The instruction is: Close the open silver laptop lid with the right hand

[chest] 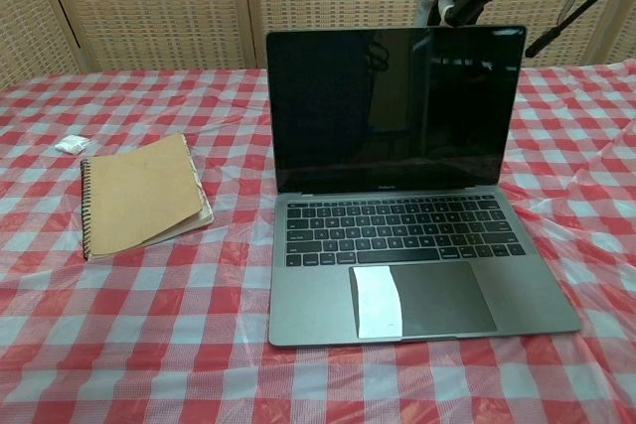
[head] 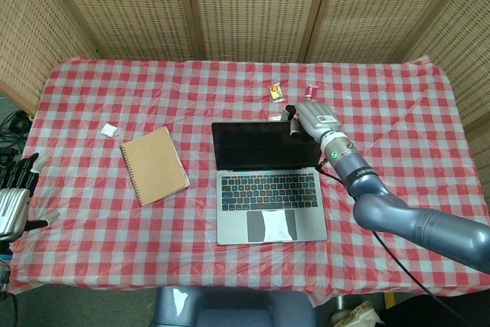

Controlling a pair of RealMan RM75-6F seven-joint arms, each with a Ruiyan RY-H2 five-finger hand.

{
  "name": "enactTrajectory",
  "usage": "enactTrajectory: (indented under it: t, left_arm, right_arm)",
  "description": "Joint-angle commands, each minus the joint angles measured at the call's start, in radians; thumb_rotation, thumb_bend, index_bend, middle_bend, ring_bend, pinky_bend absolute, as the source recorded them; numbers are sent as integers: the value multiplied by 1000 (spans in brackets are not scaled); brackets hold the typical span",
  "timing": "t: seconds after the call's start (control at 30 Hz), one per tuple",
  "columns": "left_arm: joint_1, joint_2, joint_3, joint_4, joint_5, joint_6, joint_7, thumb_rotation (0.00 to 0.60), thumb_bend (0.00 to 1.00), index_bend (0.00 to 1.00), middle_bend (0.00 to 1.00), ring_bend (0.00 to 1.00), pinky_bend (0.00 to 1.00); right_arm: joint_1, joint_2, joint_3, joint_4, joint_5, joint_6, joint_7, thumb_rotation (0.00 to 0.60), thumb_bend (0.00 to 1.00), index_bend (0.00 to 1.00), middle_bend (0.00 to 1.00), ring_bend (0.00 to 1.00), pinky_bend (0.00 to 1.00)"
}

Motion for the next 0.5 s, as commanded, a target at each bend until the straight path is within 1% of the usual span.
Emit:
enactTrajectory:
  t: [0.03, 0.13, 0.27, 0.5]
  left_arm:
    - [0, 0, 1, -2, 1, 1, 3, 600, 0, 0, 0, 0, 0]
    - [1, 0, 2, -3, 2, 4, 6, 600, 0, 0, 0, 0, 0]
    - [3, 3, 0, -6, 0, 8, 1, 600, 0, 0, 0, 0, 0]
    - [3, 4, -1, -4, -2, 9, 0, 600, 0, 0, 0, 0, 0]
  right_arm:
    - [-8, 21, 2, -27, -17, -10, 17, 600, 1000, 440, 500, 471, 393]
    - [-20, 41, 3, -55, -46, -12, 37, 600, 1000, 446, 509, 480, 398]
    - [-56, 64, 8, -108, -129, -5, 71, 600, 1000, 455, 518, 488, 408]
    - [-95, 113, 11, -201, -249, -57, 125, 600, 1000, 457, 519, 491, 414]
